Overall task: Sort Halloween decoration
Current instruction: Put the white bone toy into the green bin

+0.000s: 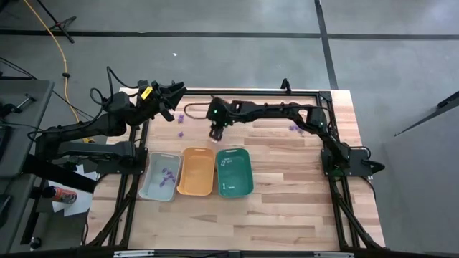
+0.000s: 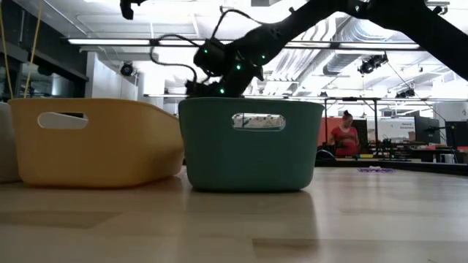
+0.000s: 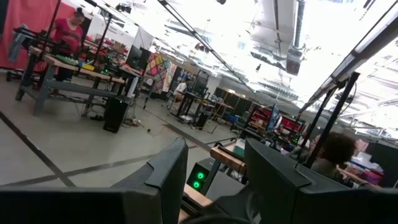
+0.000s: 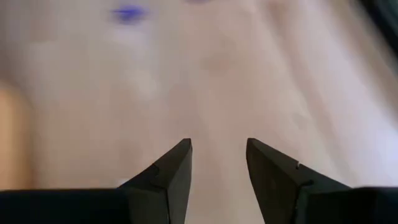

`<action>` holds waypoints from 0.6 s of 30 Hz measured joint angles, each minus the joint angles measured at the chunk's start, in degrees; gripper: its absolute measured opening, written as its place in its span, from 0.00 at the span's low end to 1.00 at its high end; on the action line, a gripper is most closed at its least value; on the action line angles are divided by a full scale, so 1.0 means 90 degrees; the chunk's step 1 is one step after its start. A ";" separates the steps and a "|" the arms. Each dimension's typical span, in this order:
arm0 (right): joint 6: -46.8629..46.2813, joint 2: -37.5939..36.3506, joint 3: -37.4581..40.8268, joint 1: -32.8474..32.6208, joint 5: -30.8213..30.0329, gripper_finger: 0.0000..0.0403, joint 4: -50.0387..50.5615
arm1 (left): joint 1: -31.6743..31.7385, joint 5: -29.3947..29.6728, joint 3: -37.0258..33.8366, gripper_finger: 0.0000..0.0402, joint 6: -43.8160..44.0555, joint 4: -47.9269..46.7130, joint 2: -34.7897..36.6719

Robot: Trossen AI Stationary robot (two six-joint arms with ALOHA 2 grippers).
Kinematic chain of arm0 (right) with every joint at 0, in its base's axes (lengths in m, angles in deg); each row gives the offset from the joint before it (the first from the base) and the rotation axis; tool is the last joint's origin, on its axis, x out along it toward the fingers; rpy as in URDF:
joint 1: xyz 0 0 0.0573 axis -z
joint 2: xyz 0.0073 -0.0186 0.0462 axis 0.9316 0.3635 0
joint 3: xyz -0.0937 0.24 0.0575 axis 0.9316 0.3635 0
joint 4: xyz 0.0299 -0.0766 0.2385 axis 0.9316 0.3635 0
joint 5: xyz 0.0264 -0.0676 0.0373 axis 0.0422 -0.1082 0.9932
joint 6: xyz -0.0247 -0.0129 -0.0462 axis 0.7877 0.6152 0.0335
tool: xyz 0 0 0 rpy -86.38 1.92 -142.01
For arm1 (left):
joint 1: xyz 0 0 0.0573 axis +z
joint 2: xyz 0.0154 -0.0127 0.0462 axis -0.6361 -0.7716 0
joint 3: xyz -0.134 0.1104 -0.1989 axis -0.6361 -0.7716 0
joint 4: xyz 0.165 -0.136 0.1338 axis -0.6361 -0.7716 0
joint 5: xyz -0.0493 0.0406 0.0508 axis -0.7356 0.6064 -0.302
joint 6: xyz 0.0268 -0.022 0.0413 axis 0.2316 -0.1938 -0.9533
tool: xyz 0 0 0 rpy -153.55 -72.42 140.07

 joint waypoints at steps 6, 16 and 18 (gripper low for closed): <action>-0.0294 0.0005 0.0295 0.0116 -0.0737 0.37 0.0028 | 0.0000 -0.0001 -0.0001 0.38 0.0002 0.0010 0.0000; -0.0276 0.0010 0.0746 -0.0322 -0.1386 0.37 0.0001 | 0.0000 -0.0002 -0.0002 0.38 0.0001 0.0039 0.0001; -0.0275 0.0010 0.0747 -0.0406 -0.1386 0.37 -0.0046 | 0.0000 -0.0002 0.0000 0.38 0.0000 0.0041 0.0001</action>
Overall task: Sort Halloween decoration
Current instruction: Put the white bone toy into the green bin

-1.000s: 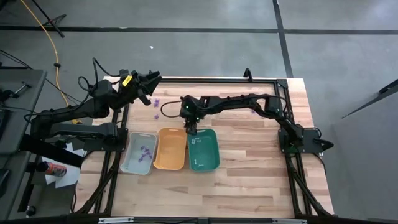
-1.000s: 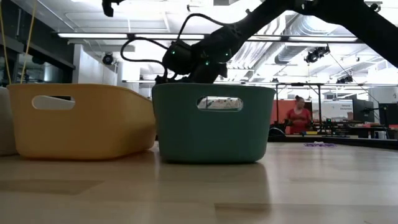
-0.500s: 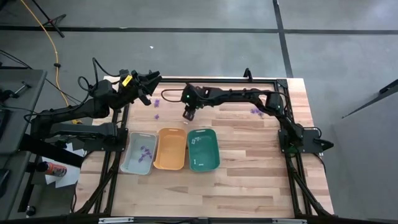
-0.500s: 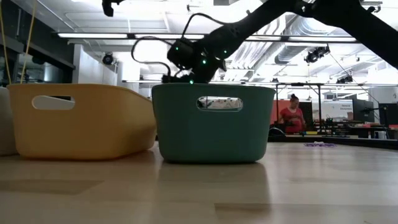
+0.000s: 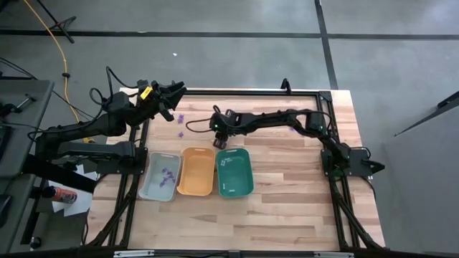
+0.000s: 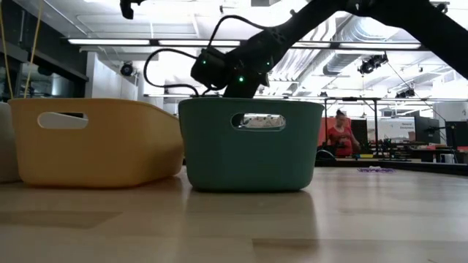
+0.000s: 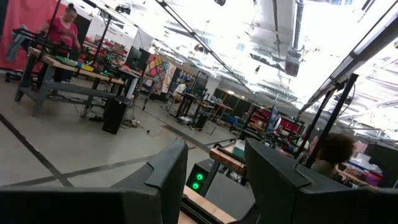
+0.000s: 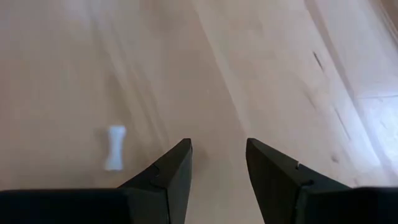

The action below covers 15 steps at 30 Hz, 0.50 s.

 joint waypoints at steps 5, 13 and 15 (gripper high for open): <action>-0.0029 0.0000 -0.0002 -0.0195 0.0163 0.37 -0.0068 | 0.0000 0.0000 -0.0002 0.38 0.0001 -0.0002 -0.0001; -0.0018 0.0000 -0.0002 -0.0379 0.0633 0.37 -0.0081 | 0.0000 0.0000 0.0000 0.38 -0.0004 -0.0005 -0.0001; -0.0022 0.0000 -0.0002 -0.0360 0.0711 0.37 -0.0141 | 0.0000 0.0000 0.0000 0.38 -0.0002 -0.0005 -0.0001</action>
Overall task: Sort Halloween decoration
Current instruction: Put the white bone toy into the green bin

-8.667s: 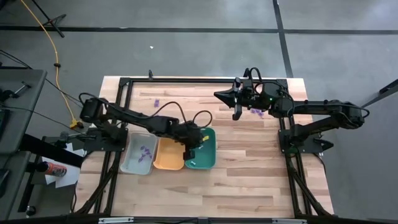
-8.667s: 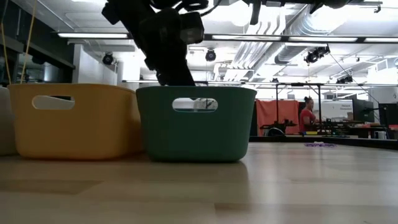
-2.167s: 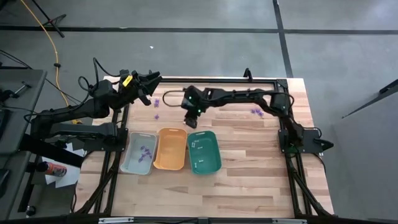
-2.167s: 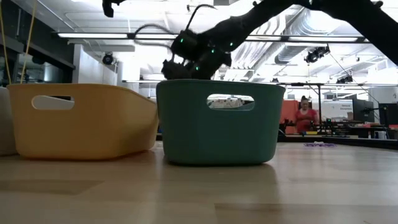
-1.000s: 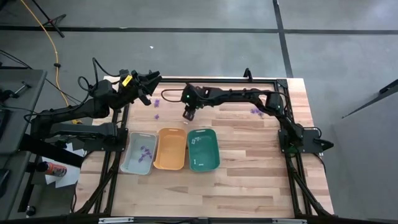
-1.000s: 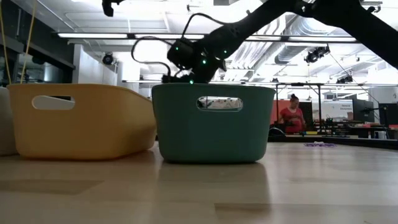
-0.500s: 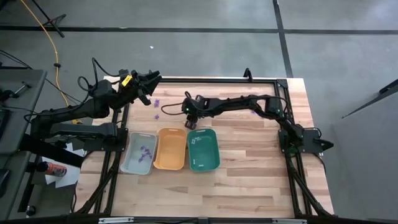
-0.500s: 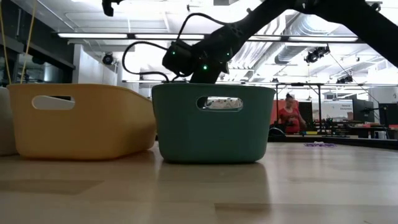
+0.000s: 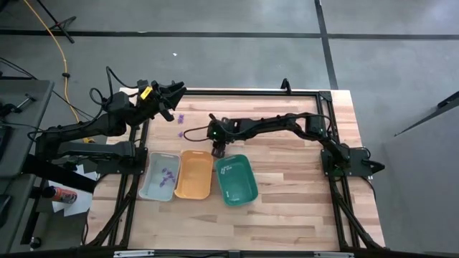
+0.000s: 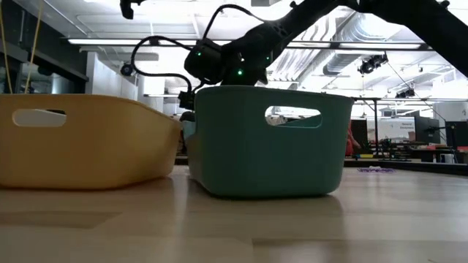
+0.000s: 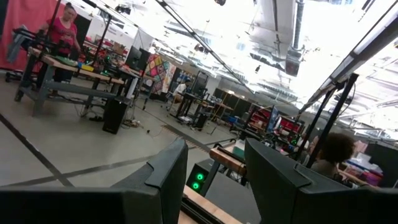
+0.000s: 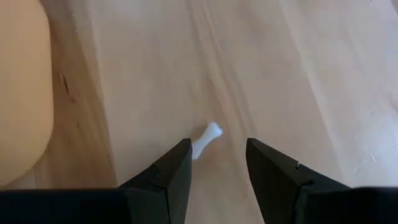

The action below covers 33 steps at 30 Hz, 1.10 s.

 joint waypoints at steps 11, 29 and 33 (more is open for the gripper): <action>0.0032 0.0000 0.0000 0.0294 0.0936 0.37 -0.0154 | 0.0000 -0.0002 -0.0001 0.38 -0.0161 -0.0002 0.0001; 0.0002 0.0228 -0.0022 0.0278 0.1227 0.37 -0.0174 | 0.0001 0.0000 0.0000 0.38 -0.0274 -0.0002 0.0001; 0.0003 0.0282 -0.0036 0.0257 0.0996 0.37 -0.0109 | 0.0002 0.0000 -0.0002 0.38 -0.0274 -0.0002 0.0001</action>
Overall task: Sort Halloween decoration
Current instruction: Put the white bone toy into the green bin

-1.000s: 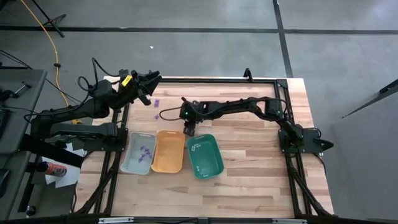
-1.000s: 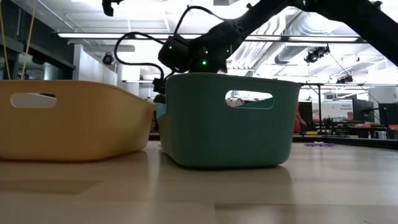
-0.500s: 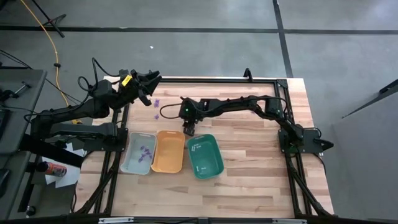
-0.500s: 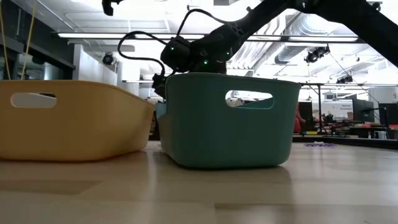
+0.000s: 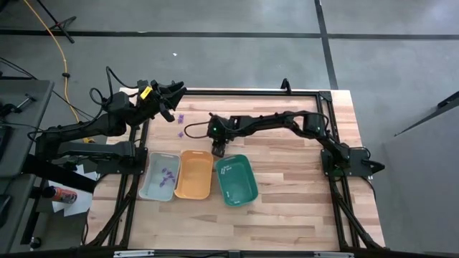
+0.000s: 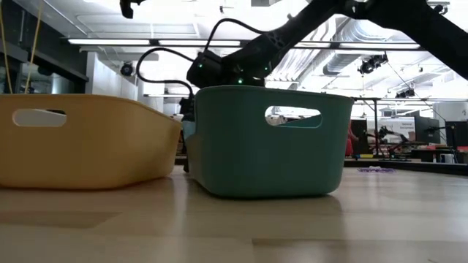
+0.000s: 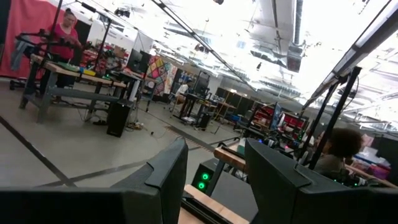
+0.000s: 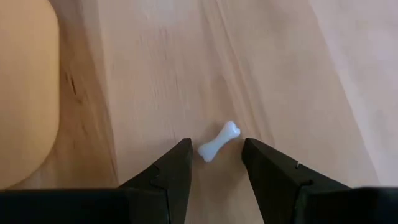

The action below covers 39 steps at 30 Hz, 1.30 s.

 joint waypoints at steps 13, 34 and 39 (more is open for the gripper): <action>0.0028 0.0029 -0.0075 0.0148 -0.0100 0.07 0.0066 | 0.0000 0.0012 0.0002 0.38 0.0000 0.0000 0.0002; 0.0869 -0.0869 -0.0044 0.1160 0.0619 0.00 0.0632 | -0.0002 0.0027 -0.0005 0.38 -0.0559 0.0007 0.0424; 0.0832 -0.1051 -0.0050 0.1415 0.0876 0.00 0.0635 | -0.0002 0.0108 -0.0004 0.38 -0.0556 -0.0007 0.0439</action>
